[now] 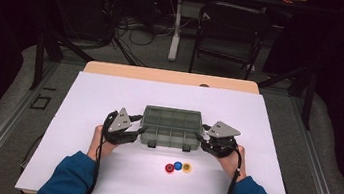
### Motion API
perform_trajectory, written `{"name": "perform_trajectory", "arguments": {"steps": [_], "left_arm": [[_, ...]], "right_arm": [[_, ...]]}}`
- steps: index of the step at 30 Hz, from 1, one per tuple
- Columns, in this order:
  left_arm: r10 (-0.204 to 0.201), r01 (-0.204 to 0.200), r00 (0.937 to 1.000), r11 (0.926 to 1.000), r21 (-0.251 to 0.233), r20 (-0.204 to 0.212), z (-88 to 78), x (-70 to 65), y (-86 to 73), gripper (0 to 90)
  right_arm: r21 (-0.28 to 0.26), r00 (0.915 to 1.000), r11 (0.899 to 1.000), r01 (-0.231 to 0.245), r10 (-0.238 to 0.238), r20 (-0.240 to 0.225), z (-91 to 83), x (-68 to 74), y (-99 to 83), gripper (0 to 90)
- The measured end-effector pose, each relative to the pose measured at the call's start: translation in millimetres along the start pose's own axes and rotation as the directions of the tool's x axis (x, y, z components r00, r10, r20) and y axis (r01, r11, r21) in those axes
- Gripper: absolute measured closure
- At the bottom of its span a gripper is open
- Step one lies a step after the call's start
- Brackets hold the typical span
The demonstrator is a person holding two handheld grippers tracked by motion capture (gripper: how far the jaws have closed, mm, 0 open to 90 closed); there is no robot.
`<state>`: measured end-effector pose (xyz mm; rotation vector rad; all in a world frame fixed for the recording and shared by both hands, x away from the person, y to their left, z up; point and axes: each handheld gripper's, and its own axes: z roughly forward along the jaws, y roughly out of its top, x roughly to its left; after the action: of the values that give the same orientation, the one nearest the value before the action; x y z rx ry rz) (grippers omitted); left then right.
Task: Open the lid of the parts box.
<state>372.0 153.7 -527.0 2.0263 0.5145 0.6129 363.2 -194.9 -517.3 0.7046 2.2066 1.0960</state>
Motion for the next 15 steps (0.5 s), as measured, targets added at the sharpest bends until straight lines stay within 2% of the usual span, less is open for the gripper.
{"name": "perform_trajectory", "arguments": {"steps": [5, 15], "left_arm": [[0.006, -0.006, 0.9997, 0.9999, -0.013, -0.023, 0.3, 1.0, 0.6, 57.0], [-0.006, 0.006, 0.9999, 0.9997, -0.023, -0.015, 0.8, 5.9, 1.4, 59.7]], "right_arm": [[-0.005, 1.0000, 1.000, 0.005, -0.005, 0.008, -0.1, -0.5, 0.6, 58.7], [-0.017, 0.9996, 1.000, -0.006, 0.006, 0.026, 0.8, -4.2, 2.4, 62.7]]}}
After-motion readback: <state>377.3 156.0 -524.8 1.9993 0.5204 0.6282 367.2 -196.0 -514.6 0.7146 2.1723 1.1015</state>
